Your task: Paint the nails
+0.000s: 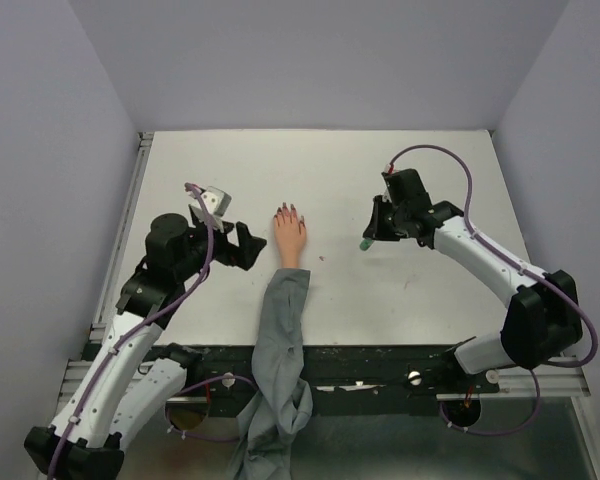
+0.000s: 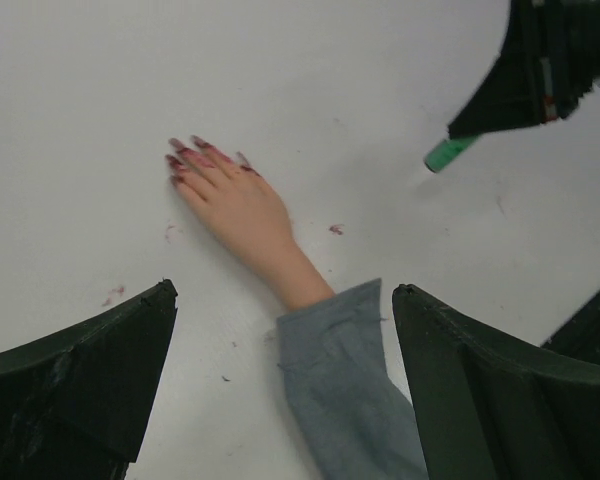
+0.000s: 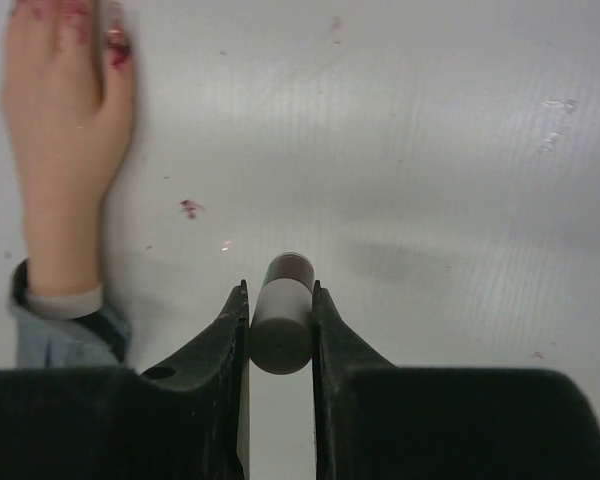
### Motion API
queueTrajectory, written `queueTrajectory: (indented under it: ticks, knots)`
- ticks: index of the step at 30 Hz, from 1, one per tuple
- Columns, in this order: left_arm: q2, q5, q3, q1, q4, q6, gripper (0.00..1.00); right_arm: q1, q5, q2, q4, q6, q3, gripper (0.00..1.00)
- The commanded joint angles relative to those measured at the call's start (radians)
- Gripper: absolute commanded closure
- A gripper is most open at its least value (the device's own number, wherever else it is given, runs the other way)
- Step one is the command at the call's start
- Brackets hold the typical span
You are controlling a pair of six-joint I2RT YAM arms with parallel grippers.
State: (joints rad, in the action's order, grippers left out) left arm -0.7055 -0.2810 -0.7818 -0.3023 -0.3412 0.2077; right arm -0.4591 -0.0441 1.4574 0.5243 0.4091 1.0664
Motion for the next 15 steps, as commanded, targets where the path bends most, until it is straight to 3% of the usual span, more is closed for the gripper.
queueTrajectory:
  ticks: [1, 7, 15]
  knots:
    - [-0.034, -0.228, 0.006, -0.161, 0.079, -0.091, 0.01, -0.009, 0.355, -0.057, 0.040, -0.001, 0.095, 0.99]
    - [-0.152, -0.444, -0.016, -0.297, 0.139, -0.093, 0.01, -0.093, 0.578, -0.095, 0.002, 0.074, 0.156, 0.99]
    - [-0.201, -0.345, -0.013, -0.376, 0.140, -0.096, 0.01, -0.177, 0.690, -0.107, -0.102, 0.149, 0.147, 0.99]
